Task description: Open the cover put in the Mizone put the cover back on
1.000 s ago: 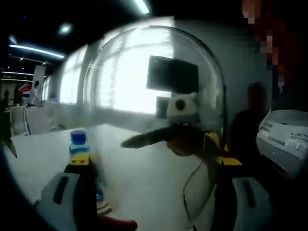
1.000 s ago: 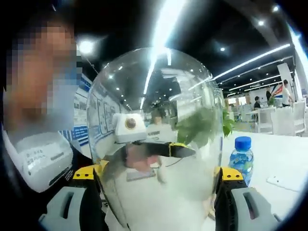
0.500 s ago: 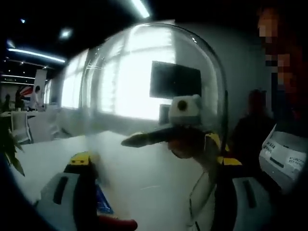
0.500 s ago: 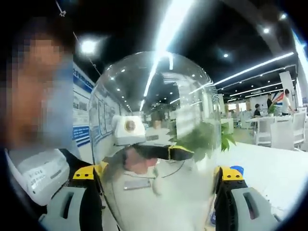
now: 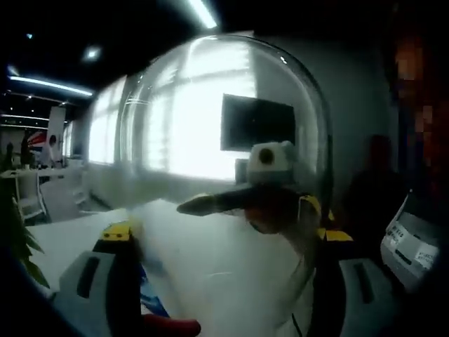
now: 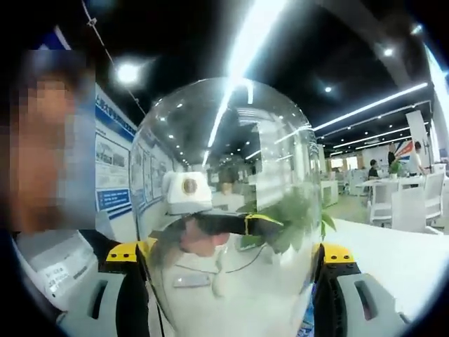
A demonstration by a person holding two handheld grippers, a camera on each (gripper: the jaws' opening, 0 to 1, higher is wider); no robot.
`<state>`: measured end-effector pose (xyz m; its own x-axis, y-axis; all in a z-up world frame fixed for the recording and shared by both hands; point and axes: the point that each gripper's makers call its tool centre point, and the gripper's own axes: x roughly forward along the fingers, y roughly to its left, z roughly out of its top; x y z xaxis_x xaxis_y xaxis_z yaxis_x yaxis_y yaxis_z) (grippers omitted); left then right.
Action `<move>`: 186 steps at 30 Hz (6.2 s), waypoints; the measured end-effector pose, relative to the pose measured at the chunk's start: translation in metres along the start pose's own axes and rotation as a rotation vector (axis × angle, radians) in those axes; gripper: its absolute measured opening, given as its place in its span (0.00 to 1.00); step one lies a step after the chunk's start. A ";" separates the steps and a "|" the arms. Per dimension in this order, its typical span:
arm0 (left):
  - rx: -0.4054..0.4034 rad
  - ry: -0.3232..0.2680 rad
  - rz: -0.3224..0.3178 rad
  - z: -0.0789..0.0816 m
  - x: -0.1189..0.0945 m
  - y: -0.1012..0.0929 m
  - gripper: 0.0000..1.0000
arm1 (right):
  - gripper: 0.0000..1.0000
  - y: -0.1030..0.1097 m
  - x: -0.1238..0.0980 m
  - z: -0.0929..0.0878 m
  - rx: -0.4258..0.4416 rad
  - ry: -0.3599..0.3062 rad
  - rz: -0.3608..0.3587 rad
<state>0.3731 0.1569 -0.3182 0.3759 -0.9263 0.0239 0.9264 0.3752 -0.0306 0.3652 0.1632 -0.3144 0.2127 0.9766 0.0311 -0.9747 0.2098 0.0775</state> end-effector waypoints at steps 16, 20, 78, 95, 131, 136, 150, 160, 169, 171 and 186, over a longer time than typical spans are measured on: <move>0.062 -0.011 -0.010 0.068 0.020 0.039 0.86 | 0.90 -0.041 0.010 0.072 -0.060 -0.034 -0.011; 0.064 -0.011 -0.009 0.077 0.025 0.052 0.86 | 0.90 -0.052 0.013 0.080 -0.057 -0.041 -0.010; 0.105 0.119 -0.002 -0.042 0.052 0.134 0.86 | 0.90 -0.136 0.026 -0.048 -0.002 0.055 0.041; 0.107 0.121 0.000 -0.090 0.044 0.128 0.86 | 0.90 -0.136 0.030 -0.092 -0.010 0.116 0.048; 0.013 0.156 -0.008 -0.181 0.051 0.140 0.86 | 0.90 -0.148 0.023 -0.180 0.047 0.232 0.028; 0.007 0.137 -0.007 -0.184 0.049 0.143 0.86 | 0.90 -0.148 0.019 -0.182 0.036 0.228 0.024; 0.014 0.118 -0.013 -0.187 0.040 0.142 0.86 | 0.90 -0.147 0.028 -0.184 0.015 0.219 0.007; 0.049 0.148 -0.015 -0.190 0.039 0.145 0.86 | 0.90 -0.148 0.033 -0.190 0.000 0.206 0.004; 0.047 0.092 0.006 -0.188 0.036 0.143 0.86 | 0.90 -0.149 0.035 -0.185 -0.005 0.080 0.001; 0.046 0.078 0.005 -0.187 0.036 0.143 0.86 | 0.90 -0.149 0.035 -0.184 -0.004 0.075 -0.001; 0.050 0.088 0.006 -0.189 0.034 0.140 0.86 | 0.90 -0.147 0.035 -0.184 -0.009 0.099 0.000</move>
<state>0.5125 0.1713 -0.5103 0.3808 -0.9224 -0.0642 0.9246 0.3803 0.0195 0.5030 0.1748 -0.5084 0.2047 0.9764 -0.0680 -0.9755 0.2093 0.0683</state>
